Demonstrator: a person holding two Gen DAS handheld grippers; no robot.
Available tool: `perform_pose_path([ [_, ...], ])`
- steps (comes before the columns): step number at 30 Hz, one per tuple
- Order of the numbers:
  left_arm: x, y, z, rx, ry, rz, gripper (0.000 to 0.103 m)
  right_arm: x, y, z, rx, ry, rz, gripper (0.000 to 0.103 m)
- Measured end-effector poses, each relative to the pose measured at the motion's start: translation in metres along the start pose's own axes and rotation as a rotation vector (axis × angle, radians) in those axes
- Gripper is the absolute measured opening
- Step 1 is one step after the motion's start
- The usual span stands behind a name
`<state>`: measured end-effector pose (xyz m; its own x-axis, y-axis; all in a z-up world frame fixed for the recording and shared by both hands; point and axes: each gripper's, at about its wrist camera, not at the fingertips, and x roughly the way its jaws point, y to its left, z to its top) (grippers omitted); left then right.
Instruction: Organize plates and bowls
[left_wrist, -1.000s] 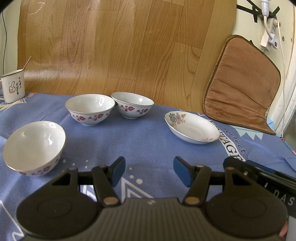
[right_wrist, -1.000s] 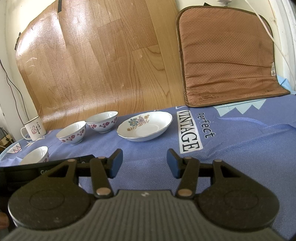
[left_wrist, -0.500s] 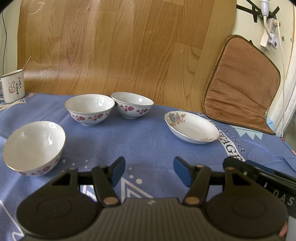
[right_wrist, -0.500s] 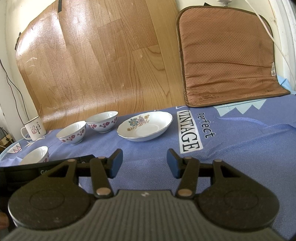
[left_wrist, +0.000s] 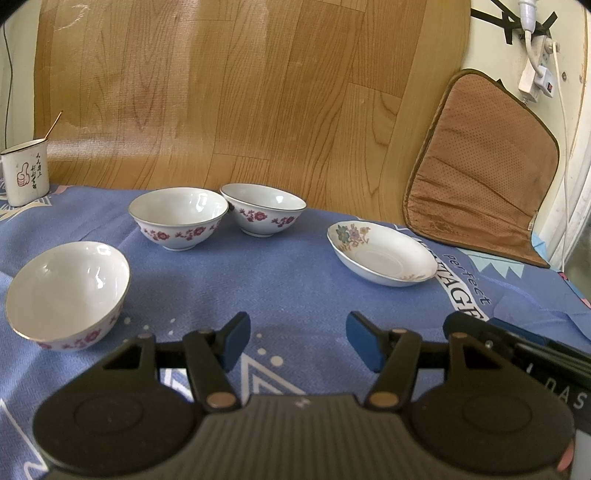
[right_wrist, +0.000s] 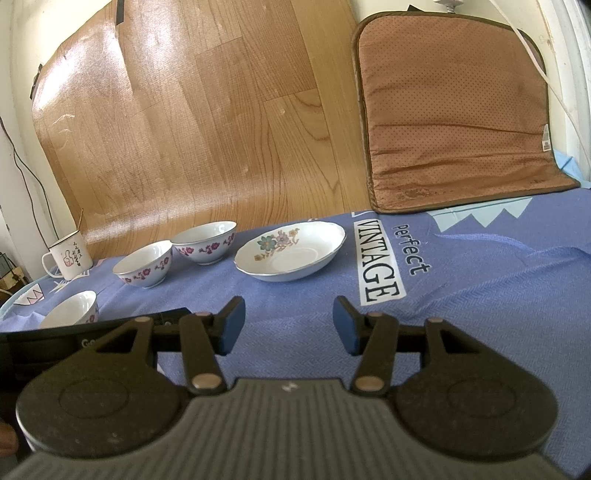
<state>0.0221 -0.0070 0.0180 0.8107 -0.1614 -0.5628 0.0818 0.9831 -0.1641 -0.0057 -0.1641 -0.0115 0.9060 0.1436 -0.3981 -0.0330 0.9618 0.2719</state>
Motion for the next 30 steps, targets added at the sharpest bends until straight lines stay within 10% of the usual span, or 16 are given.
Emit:
perform_pose_path([
  [30, 0.0011, 0.0066, 0.0012, -0.051, 0.010, -0.016, 0.059, 0.0008, 0.0010, 0.0045, 0.024, 0.007, -0.010, 0.055],
])
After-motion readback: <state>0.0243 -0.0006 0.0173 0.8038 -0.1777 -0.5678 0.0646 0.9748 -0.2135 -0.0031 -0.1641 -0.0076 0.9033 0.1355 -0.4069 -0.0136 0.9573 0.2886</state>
